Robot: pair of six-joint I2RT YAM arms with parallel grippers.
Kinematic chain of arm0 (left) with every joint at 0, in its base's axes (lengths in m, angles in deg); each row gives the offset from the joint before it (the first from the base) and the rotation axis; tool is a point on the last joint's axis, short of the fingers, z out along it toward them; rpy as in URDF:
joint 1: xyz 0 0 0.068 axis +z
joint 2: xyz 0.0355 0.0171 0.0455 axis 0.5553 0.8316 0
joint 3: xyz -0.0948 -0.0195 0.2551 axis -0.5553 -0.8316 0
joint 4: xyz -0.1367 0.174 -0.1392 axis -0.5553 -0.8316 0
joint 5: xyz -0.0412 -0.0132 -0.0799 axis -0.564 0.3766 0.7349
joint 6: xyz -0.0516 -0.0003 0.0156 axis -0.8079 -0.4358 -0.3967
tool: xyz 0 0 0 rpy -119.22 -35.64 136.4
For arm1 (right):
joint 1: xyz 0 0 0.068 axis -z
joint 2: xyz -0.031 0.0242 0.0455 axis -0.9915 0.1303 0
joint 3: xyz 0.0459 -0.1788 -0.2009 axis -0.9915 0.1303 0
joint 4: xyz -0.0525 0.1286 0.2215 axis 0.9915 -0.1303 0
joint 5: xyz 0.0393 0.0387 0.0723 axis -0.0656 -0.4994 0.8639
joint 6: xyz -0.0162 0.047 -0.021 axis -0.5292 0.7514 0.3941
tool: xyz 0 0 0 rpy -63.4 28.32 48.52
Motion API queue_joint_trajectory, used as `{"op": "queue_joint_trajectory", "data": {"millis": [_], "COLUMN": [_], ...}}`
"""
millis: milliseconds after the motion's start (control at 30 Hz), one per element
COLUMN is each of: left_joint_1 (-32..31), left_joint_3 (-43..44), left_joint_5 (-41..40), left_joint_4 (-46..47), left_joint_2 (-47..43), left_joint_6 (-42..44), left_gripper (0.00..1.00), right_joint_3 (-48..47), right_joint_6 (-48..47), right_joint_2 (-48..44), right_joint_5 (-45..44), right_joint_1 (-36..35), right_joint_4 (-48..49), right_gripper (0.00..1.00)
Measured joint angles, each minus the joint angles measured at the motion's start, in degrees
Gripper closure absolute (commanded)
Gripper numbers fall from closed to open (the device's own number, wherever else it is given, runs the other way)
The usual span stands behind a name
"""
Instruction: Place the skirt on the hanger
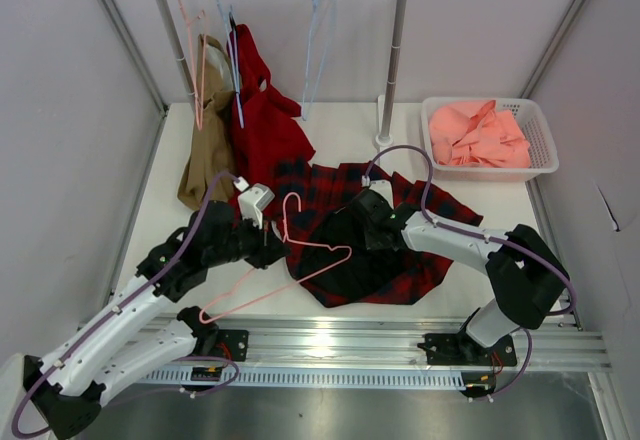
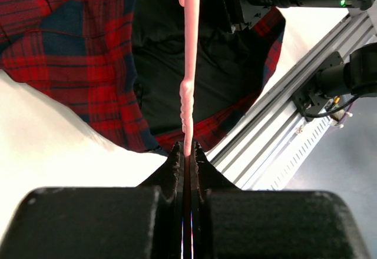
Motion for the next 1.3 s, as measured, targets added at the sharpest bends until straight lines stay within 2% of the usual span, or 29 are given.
{"op": "queue_joint_trajectory", "data": {"millis": [200, 333, 833, 1300], "left_joint_1": [-1.11, -1.95, -5.99, -8.04], "left_joint_3": [-0.52, -1.11, -2.89, -6.25], "left_joint_5": [-0.09, -0.13, -4.07, -4.72], "left_joint_4": [1.38, 2.16, 12.0, 26.38], "left_joint_2": [0.35, 0.81, 8.41, 11.21], "left_joint_6": [-0.66, -1.22, -3.89, -5.11], "left_gripper": [1.0, 1.0, 1.0, 1.0], "right_joint_3": [-0.11, -0.15, -1.62, -1.62], "right_joint_6": [-0.04, -0.07, -0.22, -1.9], "right_joint_2": [0.0, 0.0, -3.65, -8.28], "right_joint_5": [-0.42, -0.42, -0.07, 4.83], "right_joint_1": [0.0, -0.07, 0.09, 4.66], "right_joint_4": [-0.35, -0.5, -4.26, -5.64], "right_gripper": [0.84, 0.89, 0.9, 0.91]}}
